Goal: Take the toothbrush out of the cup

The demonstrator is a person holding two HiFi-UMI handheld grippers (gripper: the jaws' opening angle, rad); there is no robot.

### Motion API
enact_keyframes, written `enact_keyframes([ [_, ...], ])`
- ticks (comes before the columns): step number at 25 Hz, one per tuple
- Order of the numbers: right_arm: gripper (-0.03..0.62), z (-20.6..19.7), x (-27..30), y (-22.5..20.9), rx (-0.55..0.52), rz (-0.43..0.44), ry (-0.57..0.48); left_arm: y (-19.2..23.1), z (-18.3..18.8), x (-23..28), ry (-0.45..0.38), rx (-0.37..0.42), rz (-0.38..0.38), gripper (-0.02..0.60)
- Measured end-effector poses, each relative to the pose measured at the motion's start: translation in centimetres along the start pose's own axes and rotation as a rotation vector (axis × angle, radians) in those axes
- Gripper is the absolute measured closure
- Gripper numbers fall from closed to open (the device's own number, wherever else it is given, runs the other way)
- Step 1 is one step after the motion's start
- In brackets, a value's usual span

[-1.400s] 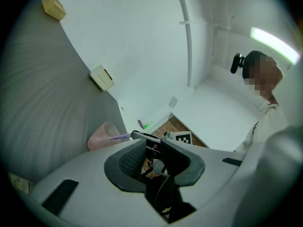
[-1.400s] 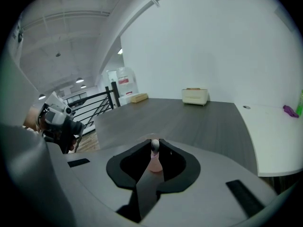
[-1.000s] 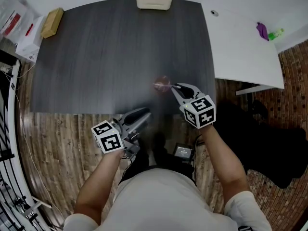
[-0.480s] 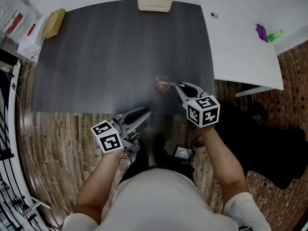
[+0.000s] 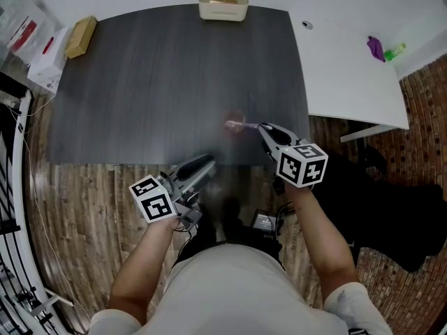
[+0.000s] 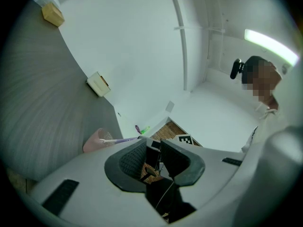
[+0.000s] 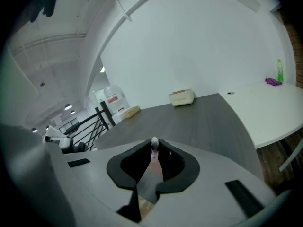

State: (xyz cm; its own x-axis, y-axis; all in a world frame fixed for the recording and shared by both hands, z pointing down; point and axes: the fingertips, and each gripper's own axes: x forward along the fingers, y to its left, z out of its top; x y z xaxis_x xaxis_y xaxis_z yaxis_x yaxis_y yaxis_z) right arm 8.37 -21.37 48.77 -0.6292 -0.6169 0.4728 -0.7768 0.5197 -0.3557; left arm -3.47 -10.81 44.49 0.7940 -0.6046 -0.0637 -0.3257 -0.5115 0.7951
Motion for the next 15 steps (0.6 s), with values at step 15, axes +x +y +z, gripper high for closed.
enact_keyframes([
  [15, 0.542, 1.7, -3.4, 0.3, 0.137, -0.028, -0.106, -2.5, 1.2, -1.2, -0.029, 0.032, -0.043, 0.502],
])
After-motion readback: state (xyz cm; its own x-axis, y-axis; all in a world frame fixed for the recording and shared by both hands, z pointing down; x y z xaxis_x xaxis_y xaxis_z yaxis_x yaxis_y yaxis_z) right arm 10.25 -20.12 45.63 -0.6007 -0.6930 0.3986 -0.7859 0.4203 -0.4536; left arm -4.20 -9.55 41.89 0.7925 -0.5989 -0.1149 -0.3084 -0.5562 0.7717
